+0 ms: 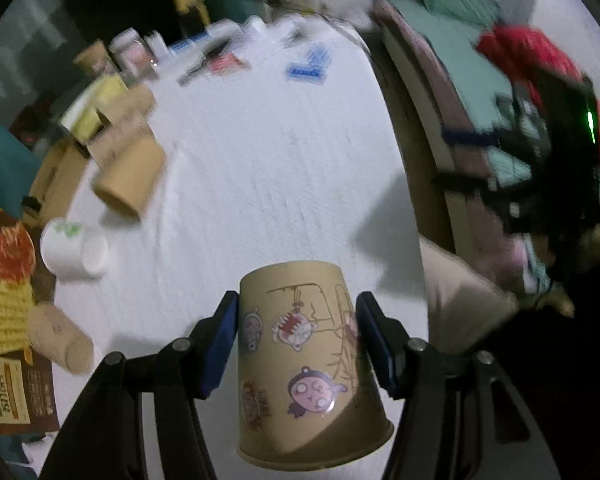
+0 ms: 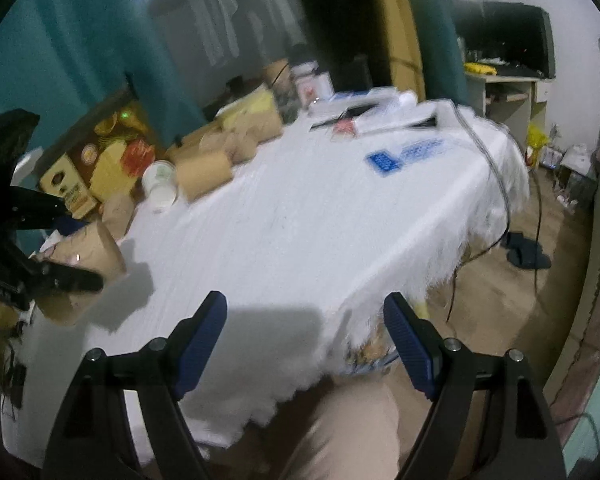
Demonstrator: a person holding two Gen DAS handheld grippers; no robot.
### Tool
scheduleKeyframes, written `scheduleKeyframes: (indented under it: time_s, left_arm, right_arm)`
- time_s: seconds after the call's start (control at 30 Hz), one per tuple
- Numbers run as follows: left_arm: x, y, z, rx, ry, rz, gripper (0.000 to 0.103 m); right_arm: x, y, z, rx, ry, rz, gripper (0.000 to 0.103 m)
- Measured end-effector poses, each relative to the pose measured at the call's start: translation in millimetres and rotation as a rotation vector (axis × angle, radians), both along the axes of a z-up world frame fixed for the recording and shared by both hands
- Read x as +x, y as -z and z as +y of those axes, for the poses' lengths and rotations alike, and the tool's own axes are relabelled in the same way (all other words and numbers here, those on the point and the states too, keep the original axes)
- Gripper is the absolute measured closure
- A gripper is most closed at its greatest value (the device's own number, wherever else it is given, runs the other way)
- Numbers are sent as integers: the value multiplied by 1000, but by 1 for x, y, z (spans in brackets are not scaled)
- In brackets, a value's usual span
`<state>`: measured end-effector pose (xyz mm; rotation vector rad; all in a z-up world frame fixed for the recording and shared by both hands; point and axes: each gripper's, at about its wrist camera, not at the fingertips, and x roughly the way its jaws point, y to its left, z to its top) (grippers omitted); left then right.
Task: Flip cup upright
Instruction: 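Lift the cup with the left gripper and swing it toward the right tool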
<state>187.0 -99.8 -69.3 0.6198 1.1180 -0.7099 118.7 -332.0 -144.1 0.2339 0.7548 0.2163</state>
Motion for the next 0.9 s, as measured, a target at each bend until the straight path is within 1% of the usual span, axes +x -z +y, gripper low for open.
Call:
scheduleKeyframes:
  time_s: [0.13,0.2,0.27,0.4,0.47,0.53,0.57,0.63,0.7,0.73,0.77,0.83,0.9]
  left_arm:
    - [-20,23,12,46,43,59,43]
    - [-21,31,14,65,31,59,43]
    - [-28,37,12,73,42,55,43]
    - [-28,41,13,58,20,75,42]
    - [-27,42,14,46,5,73,30]
    - [-26,40,19,18,-16,81,27]
    - [-20,42,18,14,-19,88,27]
    - [-21,36,23,-8,-34,86,27]
    - [-23,25,30,-39,-54,69,27]
    - [-18,21,32,-52,-61,63,27]
    - [-22,10,40,-82,-82,45,27]
    - [-29,-4,51,-119,-116,6,27]
    - [-43,-21,67,-173,-174,-49,27]
  right_arm:
    - [-10,5,23,-25,-38,18,24]
    - [-13,2,30,-28,-52,10,24]
    - [-13,-1,36,-40,-67,6,24]
    - [-13,-8,42,-58,-86,-4,24]
    - [-12,-10,42,-61,-90,-6,24]
    - [-11,-11,41,-68,-91,-4,24]
    - [-11,-12,41,-73,-96,-5,24]
    - [-9,-14,41,-85,-116,-10,24]
    - [-6,-20,47,-106,-185,-33,24]
    - [-3,-27,51,-126,-249,-57,24]
    - [-1,-33,56,-140,-301,-76,24]
    - [4,-47,69,-178,-444,-112,24]
    - [8,-61,89,-240,-599,-136,24]
